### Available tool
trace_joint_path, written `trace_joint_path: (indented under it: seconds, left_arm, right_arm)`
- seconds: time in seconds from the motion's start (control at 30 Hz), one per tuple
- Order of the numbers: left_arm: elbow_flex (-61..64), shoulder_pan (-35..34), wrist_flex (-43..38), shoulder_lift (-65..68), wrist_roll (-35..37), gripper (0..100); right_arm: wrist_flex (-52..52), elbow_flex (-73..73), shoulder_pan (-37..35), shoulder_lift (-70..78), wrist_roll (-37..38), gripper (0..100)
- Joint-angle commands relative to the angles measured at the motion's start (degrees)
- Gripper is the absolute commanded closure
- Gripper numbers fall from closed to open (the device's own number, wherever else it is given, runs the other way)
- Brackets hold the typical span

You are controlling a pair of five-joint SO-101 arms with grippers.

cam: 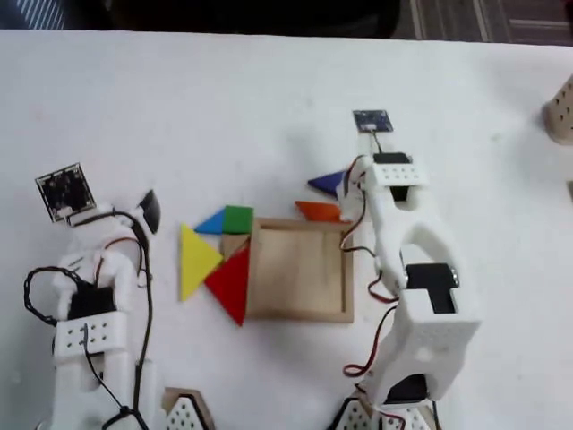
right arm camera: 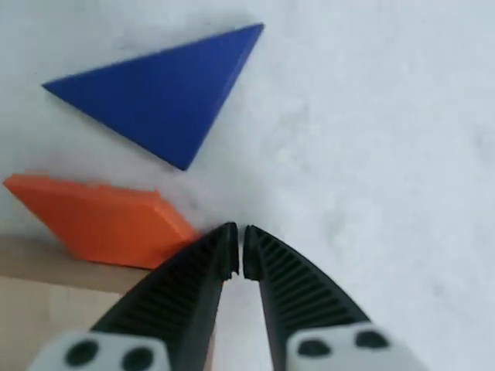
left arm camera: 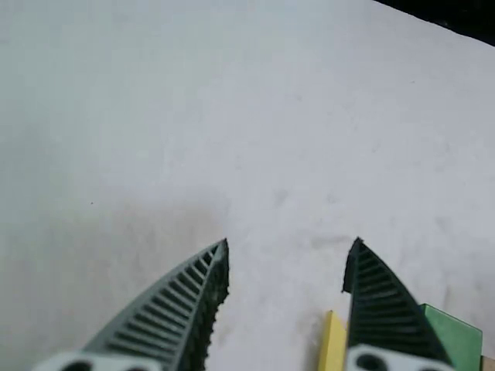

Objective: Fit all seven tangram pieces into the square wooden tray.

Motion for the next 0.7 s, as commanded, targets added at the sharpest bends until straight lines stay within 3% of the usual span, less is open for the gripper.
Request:
trace_joint_path:
  seconds: [0.0,0.3,0.67]
  left_arm:
    - [-2.5,1.1,-1.3,0.2,-0.4,76]
    - [-2.4,1.2,-1.3,0.2,-0.4,76]
    - [-2.4,1.1,-1.3,0.2,-0.4,76]
  right_arm:
    - [-2.7,-0.1,-3.7,-3.5,-0.4,97.8]
    - [0.7,0.3,-15.3,-3.5,0.2,97.8]
    - [-2.8,-0.3,-27.6,-4.2,-0.1,97.8]
